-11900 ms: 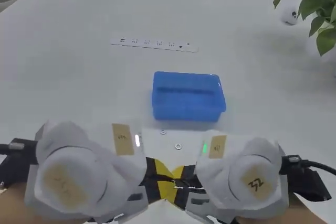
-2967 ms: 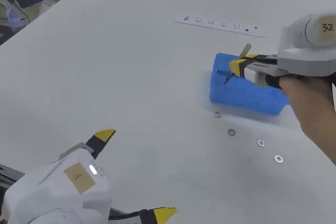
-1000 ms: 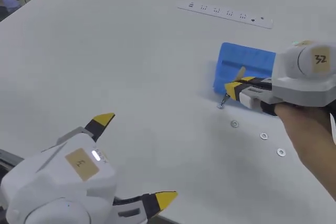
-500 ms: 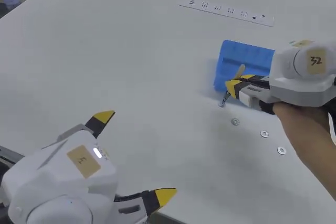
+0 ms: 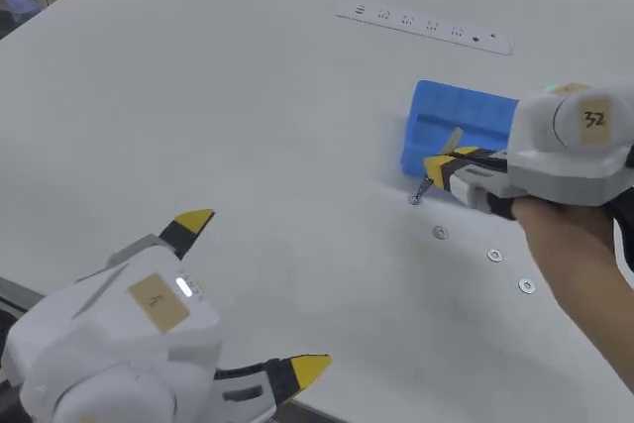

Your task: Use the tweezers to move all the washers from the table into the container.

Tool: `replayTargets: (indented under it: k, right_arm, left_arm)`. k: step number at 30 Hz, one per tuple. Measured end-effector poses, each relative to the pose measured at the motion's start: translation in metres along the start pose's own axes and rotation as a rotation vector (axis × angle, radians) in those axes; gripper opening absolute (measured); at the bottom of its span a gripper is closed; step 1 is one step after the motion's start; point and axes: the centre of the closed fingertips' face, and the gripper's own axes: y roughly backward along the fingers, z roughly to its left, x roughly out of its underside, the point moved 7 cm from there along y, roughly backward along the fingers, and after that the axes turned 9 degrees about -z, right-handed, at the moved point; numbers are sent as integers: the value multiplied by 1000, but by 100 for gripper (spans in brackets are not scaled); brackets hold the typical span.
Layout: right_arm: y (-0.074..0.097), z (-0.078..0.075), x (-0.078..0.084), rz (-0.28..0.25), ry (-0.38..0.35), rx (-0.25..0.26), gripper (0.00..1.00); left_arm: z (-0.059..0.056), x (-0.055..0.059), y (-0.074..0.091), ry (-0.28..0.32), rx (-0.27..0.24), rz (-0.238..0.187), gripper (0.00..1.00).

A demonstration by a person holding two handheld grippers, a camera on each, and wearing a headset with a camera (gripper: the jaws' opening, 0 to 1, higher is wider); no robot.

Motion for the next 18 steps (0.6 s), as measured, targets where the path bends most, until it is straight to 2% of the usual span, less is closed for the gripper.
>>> replayTargets:
  k: [10, 13, 18]
  right_arm:
    - [9, 0, -7, 3, -32, 0, 0]
    - [14, 1, -11, 0, -26, -1, 0]
    - [24, 3, -22, -12, -4, -10, 0]
  left_arm:
    - [-1, -1, 0, -1, 1, -8, 97]
    - [0, -3, 1, 9, -2, -31, 99]
    - [0, -3, 1, 3, -1, -35, 99]
